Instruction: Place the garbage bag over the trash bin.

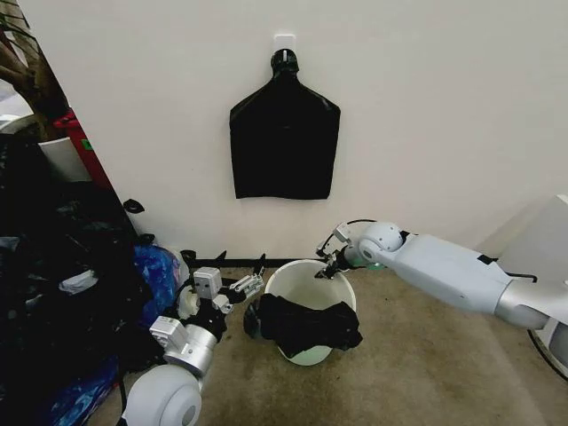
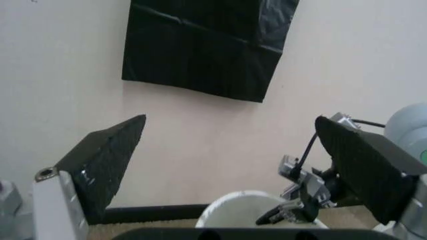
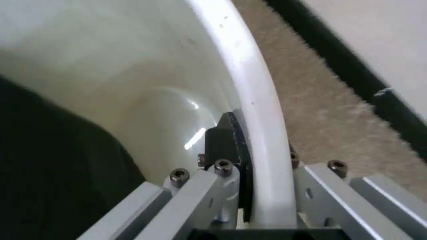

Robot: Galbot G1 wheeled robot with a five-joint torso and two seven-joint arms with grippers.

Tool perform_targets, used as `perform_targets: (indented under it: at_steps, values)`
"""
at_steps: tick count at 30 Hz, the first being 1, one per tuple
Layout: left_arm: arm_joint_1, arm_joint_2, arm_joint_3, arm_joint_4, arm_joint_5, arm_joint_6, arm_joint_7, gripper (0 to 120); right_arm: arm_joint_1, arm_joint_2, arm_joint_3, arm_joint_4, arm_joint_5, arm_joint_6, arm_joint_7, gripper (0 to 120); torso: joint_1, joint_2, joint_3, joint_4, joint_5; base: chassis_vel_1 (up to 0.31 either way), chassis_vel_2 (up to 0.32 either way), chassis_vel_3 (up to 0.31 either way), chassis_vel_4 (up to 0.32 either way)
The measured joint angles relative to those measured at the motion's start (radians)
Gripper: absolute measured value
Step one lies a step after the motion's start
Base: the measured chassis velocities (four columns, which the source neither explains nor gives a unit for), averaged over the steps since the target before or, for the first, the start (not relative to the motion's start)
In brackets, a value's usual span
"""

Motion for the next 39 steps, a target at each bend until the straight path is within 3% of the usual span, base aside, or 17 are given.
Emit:
perform_targets:
  at_steps: [6, 13, 19, 21, 27, 32, 39]
  values:
    - [-0.002, -0.004, -0.004, -0.01, -0.004, -0.003, -0.004, 100, 0.016, -0.085, 0.028, 0.061, 0.042, 0.0, 0.045, 0, 0.0, 0.0, 0.0, -0.0003, -0.0003, 0.0, 0.0, 0.0, 0.0]
    - [-0.029, -0.001, -0.047, -0.016, -0.045, -0.004, -0.022, 100, -0.096, -0.177, 0.191, 0.188, 0.194, 0.0, 0.258, 0, 0.0, 0.0, 0.0, -0.0005, 0.0002, 0.0, 0.0, 0.0, 0.0]
    - [-0.019, -0.006, -0.085, -0.027, -0.062, -0.005, -0.023, 100, -0.257, -0.194, 0.437, 0.364, 0.637, 0.0, 0.794, 0, 0.0, 0.0, 0.0, 0.0002, -0.0005, 0.0, 0.0, 0.0, 0.0]
    - [-0.018, -0.007, -0.09, -0.03, -0.063, -0.005, -0.023, 100, -0.28, -0.192, 0.468, 0.386, 0.688, 0.001, 0.855, 0, 0.0, 0.0, 0.0, 0.0, -0.0008, 0.0, 0.0, 0.0, 0.0]
    - [-0.008, -0.009, -0.119, -0.055, -0.081, -0.005, -0.024, 100, -0.458, -0.164, 0.66, 0.556, 1.003, 0.005, 1.232, 0, 0.0, 0.0, 0.0, 0.0, -0.0006, 0.0, 0.0, 0.0, 0.0]
    - [-0.004, -0.015, -0.132, -0.054, -0.087, -0.008, -0.024, 100, -0.572, -0.128, 0.763, 0.658, 1.056, 0.068, 1.391, 0, 0.0, 0.0, 0.0, -0.0001, -0.0005, 0.0, 0.0, 0.0, 0.0]
    - [-0.003, -0.019, -0.13, -0.031, -0.084, -0.021, -0.025, 100, -0.744, -0.041, 0.824, 0.725, 0.951, 0.223, 1.532, 0, 0.0, 0.0, 0.0, -0.0004, -0.0003, 0.0, 0.0, 0.0, 0.0]
